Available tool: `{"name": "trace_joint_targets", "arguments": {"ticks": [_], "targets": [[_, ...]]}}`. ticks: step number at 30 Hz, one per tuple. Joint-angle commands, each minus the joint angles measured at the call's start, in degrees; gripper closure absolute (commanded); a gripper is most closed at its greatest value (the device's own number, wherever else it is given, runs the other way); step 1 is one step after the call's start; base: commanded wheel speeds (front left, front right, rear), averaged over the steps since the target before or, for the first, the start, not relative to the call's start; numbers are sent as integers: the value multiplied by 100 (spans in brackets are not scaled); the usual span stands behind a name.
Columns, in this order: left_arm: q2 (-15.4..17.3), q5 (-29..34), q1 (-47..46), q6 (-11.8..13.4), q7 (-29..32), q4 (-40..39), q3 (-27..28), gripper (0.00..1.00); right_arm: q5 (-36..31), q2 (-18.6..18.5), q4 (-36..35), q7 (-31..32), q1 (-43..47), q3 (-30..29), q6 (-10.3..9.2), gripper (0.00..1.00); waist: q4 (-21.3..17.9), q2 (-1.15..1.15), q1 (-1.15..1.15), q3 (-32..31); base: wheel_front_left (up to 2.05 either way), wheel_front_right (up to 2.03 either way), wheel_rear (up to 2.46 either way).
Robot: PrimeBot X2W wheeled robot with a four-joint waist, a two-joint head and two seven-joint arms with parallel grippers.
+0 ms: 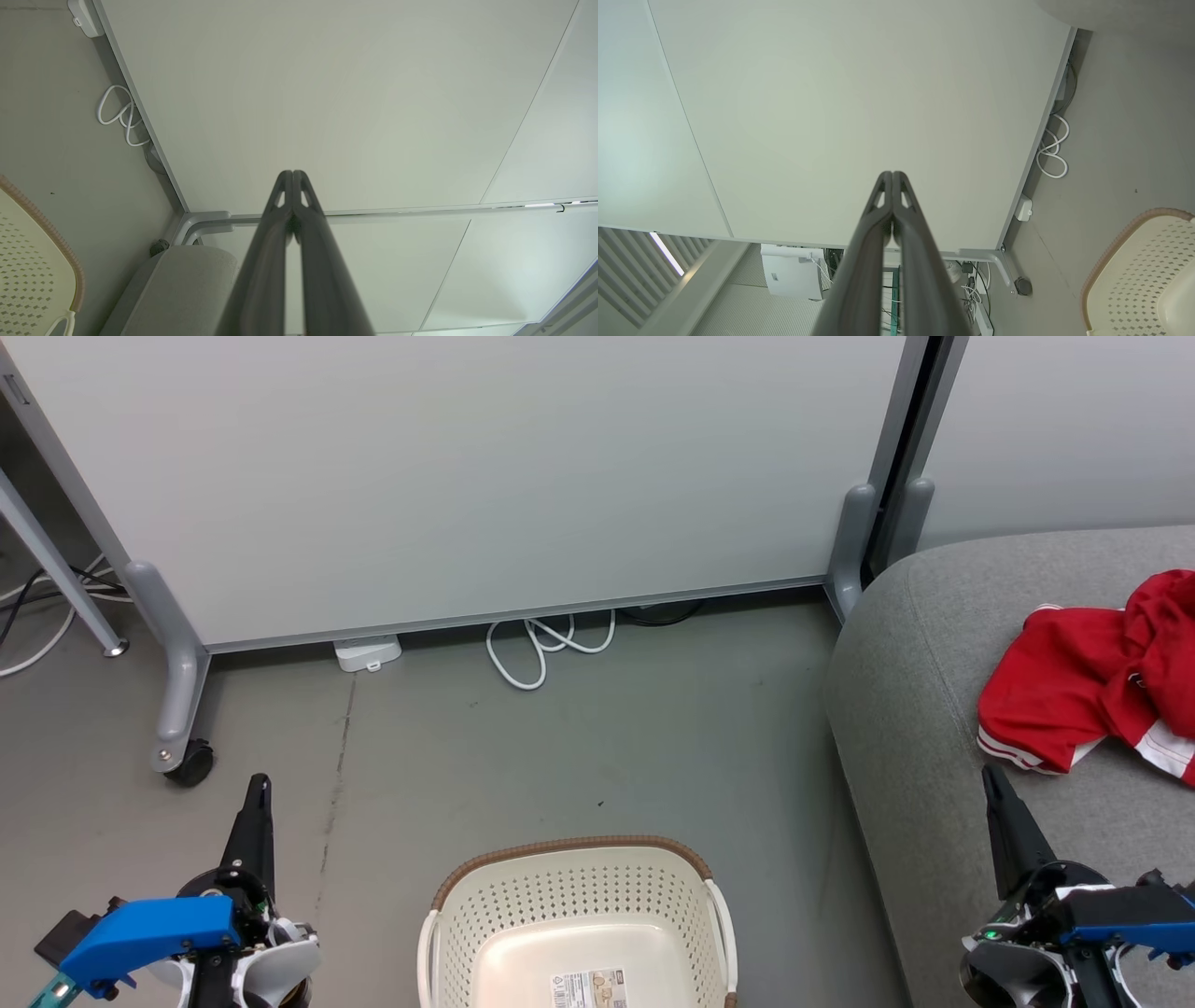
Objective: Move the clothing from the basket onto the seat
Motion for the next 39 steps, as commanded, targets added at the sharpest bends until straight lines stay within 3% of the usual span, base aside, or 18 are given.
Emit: {"name": "trace_joint_targets", "arguments": {"ticks": [1,39], "targets": [[-8,-104,-76,-51,41,-34,26,100,121,-34,-20,27,-75,-15,4,100,-4,0,-1,2,0,0,0],[-9,-175,-80,-53,64,-41,34,100,202,-34,-21,37,-79,-18,4,100,-10,0,-1,6,0,0,0]]}}
